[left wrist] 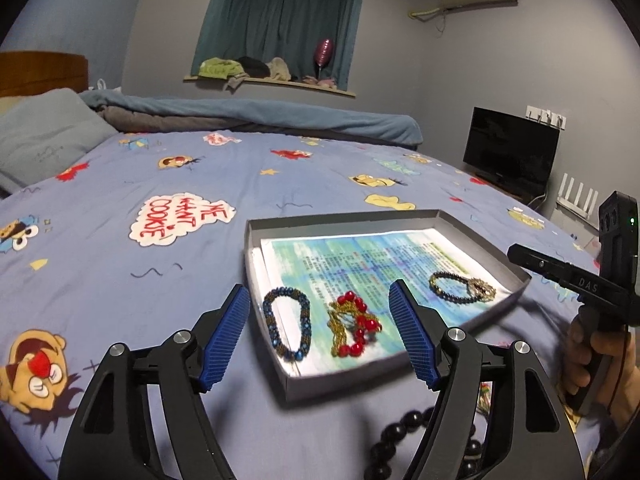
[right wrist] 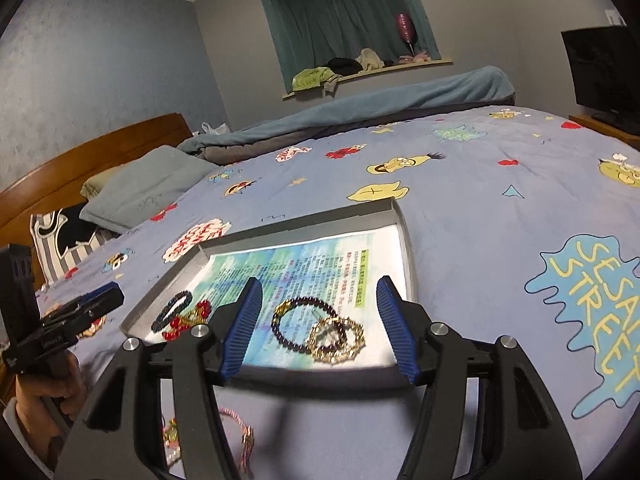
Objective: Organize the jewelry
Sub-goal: 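Grasp the pink string bracelet with the right tool while the left tool grasps a silver hoop earring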
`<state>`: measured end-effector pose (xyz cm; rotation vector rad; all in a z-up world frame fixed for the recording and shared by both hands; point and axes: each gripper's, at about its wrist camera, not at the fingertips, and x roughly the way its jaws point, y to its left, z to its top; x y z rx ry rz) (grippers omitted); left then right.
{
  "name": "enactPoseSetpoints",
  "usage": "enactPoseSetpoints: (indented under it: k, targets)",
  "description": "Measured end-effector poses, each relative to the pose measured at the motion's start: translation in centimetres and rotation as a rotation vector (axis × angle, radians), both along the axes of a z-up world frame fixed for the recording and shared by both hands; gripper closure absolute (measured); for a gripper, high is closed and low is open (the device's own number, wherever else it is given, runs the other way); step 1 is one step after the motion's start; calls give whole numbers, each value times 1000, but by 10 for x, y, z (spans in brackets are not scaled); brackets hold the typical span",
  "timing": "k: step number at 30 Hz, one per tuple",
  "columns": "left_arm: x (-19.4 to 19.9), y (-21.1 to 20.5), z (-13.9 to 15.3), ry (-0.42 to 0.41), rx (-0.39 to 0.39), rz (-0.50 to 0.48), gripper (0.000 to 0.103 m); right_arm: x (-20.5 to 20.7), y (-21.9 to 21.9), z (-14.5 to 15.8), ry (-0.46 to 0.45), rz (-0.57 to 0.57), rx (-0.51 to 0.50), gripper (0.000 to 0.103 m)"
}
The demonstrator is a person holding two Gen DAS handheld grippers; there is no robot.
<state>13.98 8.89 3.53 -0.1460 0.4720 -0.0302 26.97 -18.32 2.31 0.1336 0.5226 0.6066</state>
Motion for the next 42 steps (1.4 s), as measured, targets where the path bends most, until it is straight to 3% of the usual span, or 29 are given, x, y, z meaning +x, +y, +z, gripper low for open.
enactPoseSetpoints:
  k: [12,17,21,29,34,36,42]
  targets:
    - [-27,-1,-6,9,-22,-23,28,-42,2,-3,-49,73,-79,44]
    - [-36,-12,-10,19,-15,-53,28,-49,1,-9,-24,108,-88,44]
    - [-43,-23,-12,21,-6,-81,28,-56,4,-11,-9,144,-101,53]
    - [-49,-40,-17,38,9,-131,28,-62,26,-27,53,219,-211,56]
    - [-54,-48,-19,46,6,-170,28,-59,31,-36,95,226,-245,88]
    - [-55,-52,-21,50,14,-189,28,-59,30,-37,99,225,-240,97]
    - [-59,-72,-23,52,59,-255,28,-61,22,-31,73,196,-212,97]
